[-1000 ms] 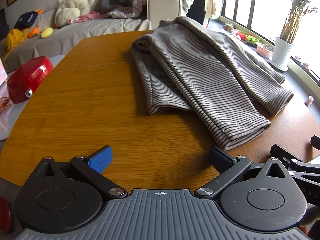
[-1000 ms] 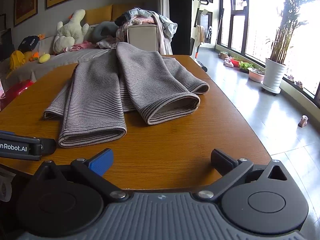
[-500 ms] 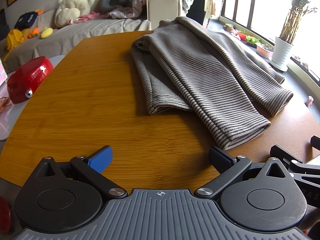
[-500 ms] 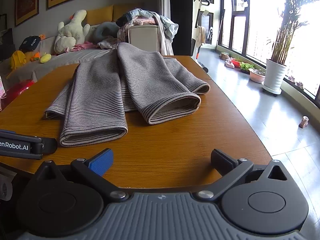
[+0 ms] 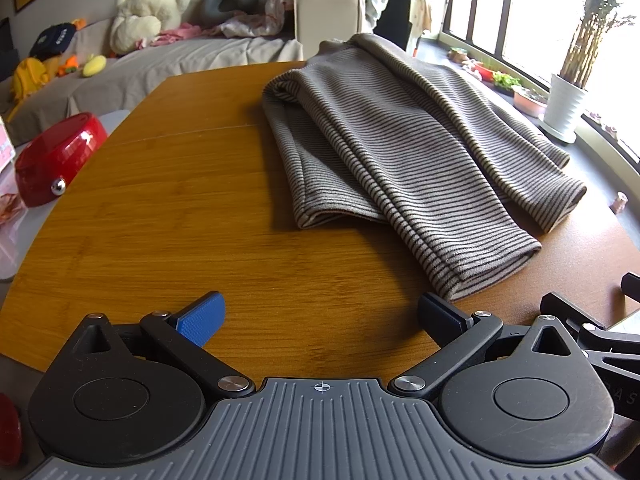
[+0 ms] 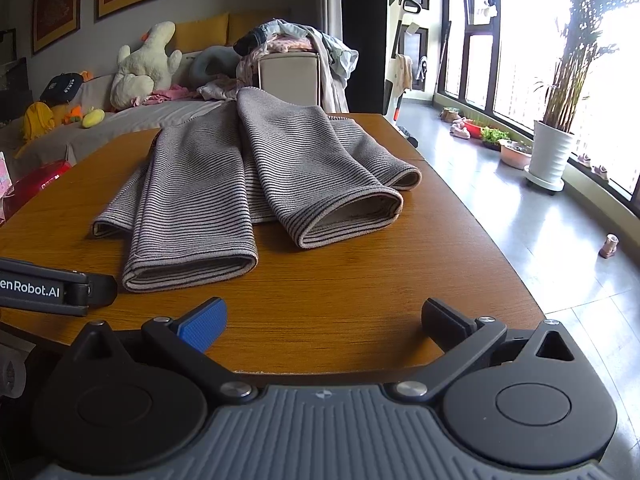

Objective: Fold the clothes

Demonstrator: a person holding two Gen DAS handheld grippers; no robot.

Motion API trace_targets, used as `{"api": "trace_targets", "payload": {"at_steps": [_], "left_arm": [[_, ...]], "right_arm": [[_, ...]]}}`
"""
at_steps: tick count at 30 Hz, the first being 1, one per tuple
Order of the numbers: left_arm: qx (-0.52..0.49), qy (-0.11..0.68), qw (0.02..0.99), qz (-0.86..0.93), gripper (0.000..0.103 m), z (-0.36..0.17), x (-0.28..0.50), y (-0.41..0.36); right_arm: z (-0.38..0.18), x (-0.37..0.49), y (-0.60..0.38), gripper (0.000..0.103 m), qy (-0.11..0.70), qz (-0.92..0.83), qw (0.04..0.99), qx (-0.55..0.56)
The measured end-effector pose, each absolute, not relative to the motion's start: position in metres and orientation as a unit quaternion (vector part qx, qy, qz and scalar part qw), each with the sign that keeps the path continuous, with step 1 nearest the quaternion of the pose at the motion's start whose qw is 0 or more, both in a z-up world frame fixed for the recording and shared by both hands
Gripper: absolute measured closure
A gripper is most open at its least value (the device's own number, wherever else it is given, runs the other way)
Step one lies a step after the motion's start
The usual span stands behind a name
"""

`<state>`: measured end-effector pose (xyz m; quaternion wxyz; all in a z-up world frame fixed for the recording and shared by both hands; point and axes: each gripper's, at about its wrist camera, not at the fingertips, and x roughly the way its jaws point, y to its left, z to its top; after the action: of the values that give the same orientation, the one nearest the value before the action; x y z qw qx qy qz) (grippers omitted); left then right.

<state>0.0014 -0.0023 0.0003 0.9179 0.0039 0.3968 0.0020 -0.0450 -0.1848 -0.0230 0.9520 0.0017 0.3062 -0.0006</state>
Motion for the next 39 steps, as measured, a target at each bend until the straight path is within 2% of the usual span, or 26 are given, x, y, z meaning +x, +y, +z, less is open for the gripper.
{"api": "trace_targets", "payload": {"at_steps": [7,10,15,25,29,32,36,39], "left_arm": [[0.004,0.395,0.919,0.002,0.000,0.000,0.001,-0.002],[0.004,0.395,0.919,0.002,0.000,0.000,0.001,-0.002],[0.004,0.395,0.919,0.002,0.000,0.000,0.001,-0.002],[0.011,0.397,0.918,-0.012,0.000,0.000,0.004,0.000],[-0.019,0.403,0.913,-0.060,0.000,0.009,0.014,0.012],[-0.041,0.363,0.926,-0.098,0.000,0.027,0.029,0.019],[-0.018,0.281,0.953,-0.115,0.000,0.048,0.064,0.012],[0.001,0.249,0.962,-0.112,0.000,0.049,0.103,0.002]], "right_arm": [[-0.022,-0.044,-0.184,0.000,0.306,-0.004,0.952,-0.005],[-0.020,-0.044,-0.181,0.000,0.307,-0.019,0.950,-0.052],[-0.022,-0.044,-0.184,0.000,0.310,-0.004,0.950,-0.012],[-0.021,-0.044,-0.187,0.000,0.306,0.020,0.952,-0.012],[-0.005,-0.030,-0.204,0.000,0.297,0.054,0.953,0.021],[0.017,-0.006,-0.212,0.000,0.240,0.056,0.969,0.030],[0.046,0.026,-0.222,0.000,0.164,0.058,0.984,0.042],[0.055,0.078,-0.225,0.000,0.148,0.062,0.985,0.062]]}}
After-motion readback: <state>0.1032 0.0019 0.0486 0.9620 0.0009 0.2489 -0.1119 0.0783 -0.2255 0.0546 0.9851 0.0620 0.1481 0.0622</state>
